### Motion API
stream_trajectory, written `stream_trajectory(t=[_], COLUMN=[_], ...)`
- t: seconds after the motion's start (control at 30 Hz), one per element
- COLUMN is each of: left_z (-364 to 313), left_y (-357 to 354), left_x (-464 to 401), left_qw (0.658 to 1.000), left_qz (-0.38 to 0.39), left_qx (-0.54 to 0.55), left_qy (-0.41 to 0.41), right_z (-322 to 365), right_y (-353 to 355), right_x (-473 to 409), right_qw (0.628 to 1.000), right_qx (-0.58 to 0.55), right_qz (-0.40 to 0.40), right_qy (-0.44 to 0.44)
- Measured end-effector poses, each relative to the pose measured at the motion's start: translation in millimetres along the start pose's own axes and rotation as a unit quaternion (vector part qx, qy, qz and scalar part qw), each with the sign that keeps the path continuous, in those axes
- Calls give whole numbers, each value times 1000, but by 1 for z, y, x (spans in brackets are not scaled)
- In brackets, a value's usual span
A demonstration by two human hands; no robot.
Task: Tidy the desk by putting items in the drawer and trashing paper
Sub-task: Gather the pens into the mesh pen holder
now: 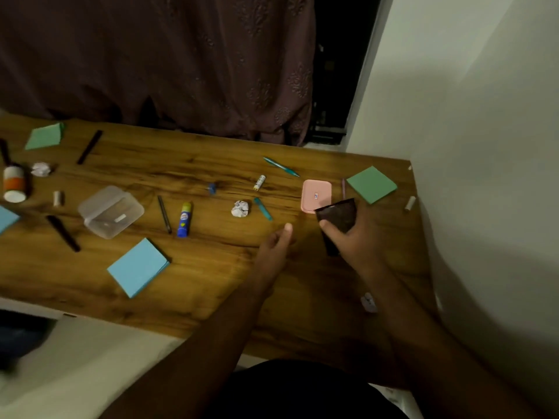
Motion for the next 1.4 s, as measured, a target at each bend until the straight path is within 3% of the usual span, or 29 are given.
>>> stream_trajectory(t=[0.2,0.3,0.43,0.87,0.93,1.03,1.1,1.17,1.27,1.4], left_z=[2,6,11,21,23,23,15,2,-19,-23], left_y=[46,75,109,120,119,114,105,88,48,-2], left_x=[8,14,18,17,20,36,45,46,34,7], left_qw=[996,989,963,944,941,911,876,848,882,921], left_qz=[-25,-96,-211,-239,-247,-321,-352,-331,-217,-103], left_qx=[75,9,-42,-114,-106,-97,-109,-159,-172,-224], left_qy=[-51,-108,-162,-195,-204,-240,-312,-382,-382,-300], right_z=[40,60,81,83,80,69,57,42,19,-10], right_y=[-82,-106,-139,-155,-147,-126,-110,-94,-66,-34], right_x=[32,35,38,37,36,30,18,-2,-40,-80], right_qw=[970,947,922,911,911,921,941,966,988,990], right_qx=[-45,-63,-18,4,14,41,50,43,89,133], right_qz=[215,269,349,370,363,332,265,164,39,-39], right_qy=[105,165,168,180,197,202,205,196,122,34])
Point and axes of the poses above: each hand's wrist, its own x-axis away from the middle knuckle, its own y-axis out of the back of the hand, z = x × y, the point moved 1 cm from there along -x, towards the middle knuckle, and after that the axes turned 2 degrees about x, right-handed, at the moved point
